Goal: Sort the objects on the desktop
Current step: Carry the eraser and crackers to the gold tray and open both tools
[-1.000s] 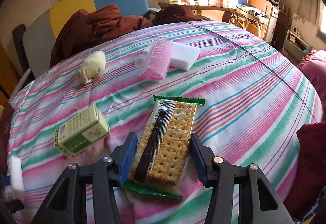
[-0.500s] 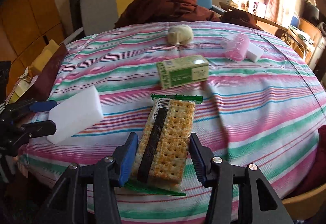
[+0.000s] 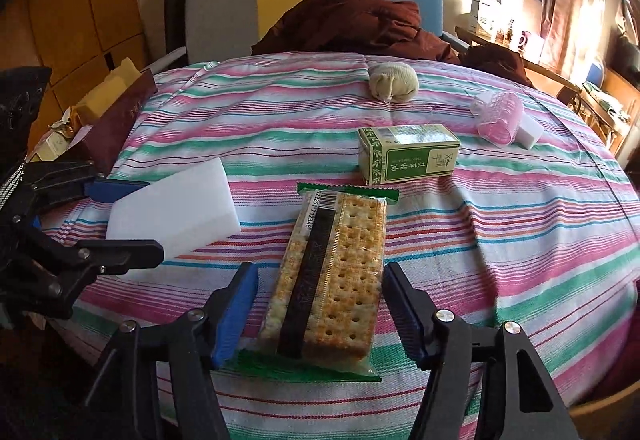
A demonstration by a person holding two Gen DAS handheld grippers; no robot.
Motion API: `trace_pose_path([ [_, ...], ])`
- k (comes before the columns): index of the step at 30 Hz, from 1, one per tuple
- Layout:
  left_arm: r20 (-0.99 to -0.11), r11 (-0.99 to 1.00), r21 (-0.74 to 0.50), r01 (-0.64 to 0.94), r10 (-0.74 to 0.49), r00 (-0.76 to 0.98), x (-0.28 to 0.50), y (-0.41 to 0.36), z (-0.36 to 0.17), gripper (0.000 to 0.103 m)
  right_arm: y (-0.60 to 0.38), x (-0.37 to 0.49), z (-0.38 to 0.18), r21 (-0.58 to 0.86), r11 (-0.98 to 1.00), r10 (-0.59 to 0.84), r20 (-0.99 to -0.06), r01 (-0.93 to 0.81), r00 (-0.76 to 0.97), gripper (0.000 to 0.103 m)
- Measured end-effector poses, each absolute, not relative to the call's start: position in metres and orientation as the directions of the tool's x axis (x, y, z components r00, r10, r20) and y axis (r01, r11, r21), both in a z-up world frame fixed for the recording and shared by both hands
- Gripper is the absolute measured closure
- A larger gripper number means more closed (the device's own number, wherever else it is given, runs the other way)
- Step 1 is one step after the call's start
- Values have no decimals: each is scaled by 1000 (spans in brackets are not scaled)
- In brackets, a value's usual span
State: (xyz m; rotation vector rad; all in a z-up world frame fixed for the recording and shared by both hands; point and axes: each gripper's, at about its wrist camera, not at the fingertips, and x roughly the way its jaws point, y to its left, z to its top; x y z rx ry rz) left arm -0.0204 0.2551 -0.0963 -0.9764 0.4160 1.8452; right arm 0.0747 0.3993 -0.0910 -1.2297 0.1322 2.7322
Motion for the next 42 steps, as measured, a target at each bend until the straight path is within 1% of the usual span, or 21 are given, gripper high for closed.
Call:
trace_pose_path([
  [1, -768, -475, -137, -869, 605, -210, -20, 253, -96, 39, 399, 75, -91, 13, -986, 101, -749, -166, -655, 49],
  [4, -753, -487, -142, -862, 618, -224, -15, 248, -93, 41, 398, 75, -90, 0, -987, 108, -750, -163, -653, 51],
  [12, -689, -516, -192, -835, 677, -260, 0, 212, -68, 41, 382, 67, -85, 33, -992, 57, -742, -121, -668, 52],
  [19, -603, -604, -240, -760, 707, -371, 2, 141, -33, 41, 339, 42, -64, 84, -996, -68, -690, 14, -720, 52],
  [23, -567, -703, -268, -658, 668, -483, -11, 84, -18, 40, 297, 21, -44, 101, -984, -179, -637, 150, -750, 54],
  [27, -540, -791, -308, -528, 603, -587, -27, 22, -11, 40, 240, -3, -22, 68, -942, -305, -584, 329, -752, 55],
  [30, -534, -835, -325, -445, 550, -642, -35, -15, -12, 40, 197, -23, -14, 27, -899, -372, -573, 437, -730, 55],
  [32, -533, -855, -333, -398, 519, -668, -40, -34, -14, 40, 172, -39, -14, 10, -873, -402, -581, 488, -707, 55],
  [35, -535, -873, -342, -347, 484, -692, -46, -54, -19, 40, 142, -63, -24, -20, -848, -409, -613, 530, -677, 55],
  [42, -551, -893, -349, -284, 441, -709, -62, -76, -27, 40, 119, -97, -54, -55, -831, -377, -677, 553, -633, 54],
])
